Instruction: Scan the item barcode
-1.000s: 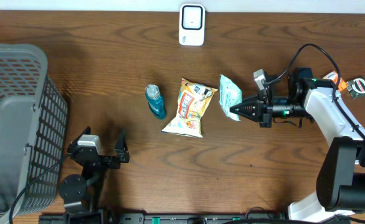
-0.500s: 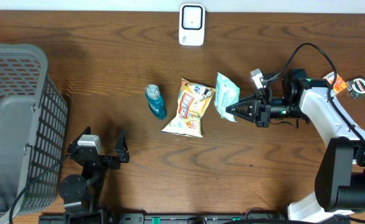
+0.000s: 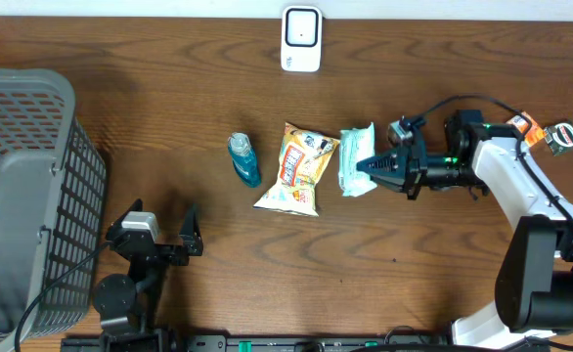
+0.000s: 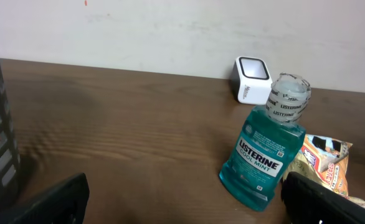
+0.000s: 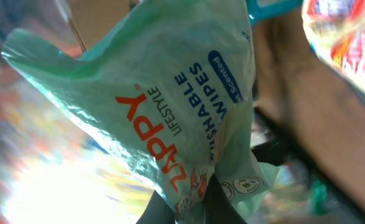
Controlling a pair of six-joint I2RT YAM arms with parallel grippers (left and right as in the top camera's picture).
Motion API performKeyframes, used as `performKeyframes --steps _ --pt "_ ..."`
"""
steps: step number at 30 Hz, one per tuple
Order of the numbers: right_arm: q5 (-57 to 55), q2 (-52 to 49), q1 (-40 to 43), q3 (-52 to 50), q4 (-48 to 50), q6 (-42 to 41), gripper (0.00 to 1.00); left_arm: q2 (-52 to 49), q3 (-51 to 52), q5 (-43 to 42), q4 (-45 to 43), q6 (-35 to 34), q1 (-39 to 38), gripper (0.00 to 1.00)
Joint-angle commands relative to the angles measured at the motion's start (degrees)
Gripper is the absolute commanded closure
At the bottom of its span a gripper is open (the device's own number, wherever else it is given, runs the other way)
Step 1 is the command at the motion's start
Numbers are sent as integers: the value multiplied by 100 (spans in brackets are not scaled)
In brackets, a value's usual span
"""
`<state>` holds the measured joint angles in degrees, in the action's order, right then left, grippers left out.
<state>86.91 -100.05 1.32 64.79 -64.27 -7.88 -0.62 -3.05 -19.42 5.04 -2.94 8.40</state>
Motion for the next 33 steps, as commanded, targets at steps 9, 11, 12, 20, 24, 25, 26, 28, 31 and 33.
performKeyframes --steps 9,11,12,20,24,25,26,28,31,33 --pt "260 -44 214 -9 -83 -1790 99 28 101 -94 160 50 -13 2" --pt "260 -44 225 -9 83 -1611 99 28 101 -92 162 50 -13 2" --pt "260 -44 223 -9 142 -1554 99 28 101 -94 160 48 -11 2" --pt "-2017 -44 -127 87 2538 -479 98 28 101 -94 160 48 -13 2" --pt "-2938 -44 -531 319 4107 -1003 99 28 101 -94 160 50 -13 2" --pt "-3091 -44 -627 376 4461 -1071 99 28 101 -94 162 48 -13 2" --pt "-3587 -44 -839 527 5088 -1141 98 28 101 -94 160 50 -13 2" --pt "-4575 -46 -1086 697 5403 -1137 99 28 101 -94 160 50 -11 2" --pt "-6199 -94 -1519 931 5718 -1097 99 28 101 -94 162 48 -13 2" --pt "-6852 -232 -1803 1130 6008 -892 99 28 101 -94 160 50 -11 2"
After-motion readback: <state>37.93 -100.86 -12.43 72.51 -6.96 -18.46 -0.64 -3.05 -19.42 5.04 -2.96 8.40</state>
